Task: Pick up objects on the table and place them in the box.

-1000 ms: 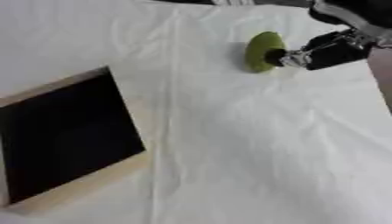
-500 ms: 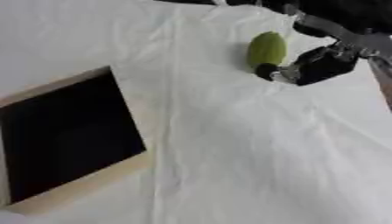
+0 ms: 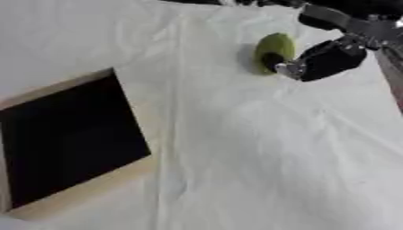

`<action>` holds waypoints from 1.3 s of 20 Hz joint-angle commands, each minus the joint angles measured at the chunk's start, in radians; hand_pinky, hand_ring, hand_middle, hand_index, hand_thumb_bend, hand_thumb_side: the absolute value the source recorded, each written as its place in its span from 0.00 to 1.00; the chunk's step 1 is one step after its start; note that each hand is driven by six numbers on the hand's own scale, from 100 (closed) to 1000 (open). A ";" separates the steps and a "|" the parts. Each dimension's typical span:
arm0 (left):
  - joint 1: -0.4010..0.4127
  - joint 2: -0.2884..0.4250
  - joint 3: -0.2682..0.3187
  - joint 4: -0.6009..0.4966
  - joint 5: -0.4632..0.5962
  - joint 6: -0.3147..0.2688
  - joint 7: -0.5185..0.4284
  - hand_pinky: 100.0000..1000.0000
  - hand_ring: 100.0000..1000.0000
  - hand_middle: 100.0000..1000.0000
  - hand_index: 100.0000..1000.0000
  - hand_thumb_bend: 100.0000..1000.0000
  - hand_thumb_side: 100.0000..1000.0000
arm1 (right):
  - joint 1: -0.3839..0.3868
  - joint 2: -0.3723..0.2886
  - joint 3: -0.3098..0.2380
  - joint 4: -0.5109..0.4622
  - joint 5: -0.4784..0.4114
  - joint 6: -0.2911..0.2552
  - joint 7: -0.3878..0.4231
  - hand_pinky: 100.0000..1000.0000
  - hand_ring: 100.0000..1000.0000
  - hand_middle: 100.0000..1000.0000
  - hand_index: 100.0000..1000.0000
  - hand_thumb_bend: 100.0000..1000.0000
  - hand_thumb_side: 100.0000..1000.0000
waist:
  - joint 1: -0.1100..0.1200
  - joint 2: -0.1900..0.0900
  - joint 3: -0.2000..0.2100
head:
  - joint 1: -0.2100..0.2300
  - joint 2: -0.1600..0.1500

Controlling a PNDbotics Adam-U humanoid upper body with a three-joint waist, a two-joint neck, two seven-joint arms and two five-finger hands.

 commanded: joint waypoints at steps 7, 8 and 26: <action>-0.006 0.014 0.003 -0.015 0.001 0.000 -0.005 0.44 0.45 0.49 0.69 0.24 0.53 | -0.018 0.001 0.000 0.011 0.020 0.074 0.069 0.81 0.82 0.83 0.97 0.30 0.00 | 0.005 -0.022 0.002 | -0.001 -0.007; -0.006 0.014 0.003 -0.015 0.001 0.000 -0.006 0.44 0.45 0.49 0.69 0.24 0.53 | -0.020 0.006 0.001 0.023 0.030 0.075 0.072 0.81 0.82 0.83 0.97 0.36 0.00 | 0.005 -0.022 0.003 | -0.001 -0.007; -0.008 0.006 0.000 -0.015 0.003 0.004 -0.014 0.44 0.45 0.50 0.69 0.24 0.53 | -0.096 0.093 0.039 0.278 0.196 0.048 0.030 0.81 0.84 0.85 0.97 0.40 0.00 | 0.006 -0.015 0.009 | -0.003 -0.016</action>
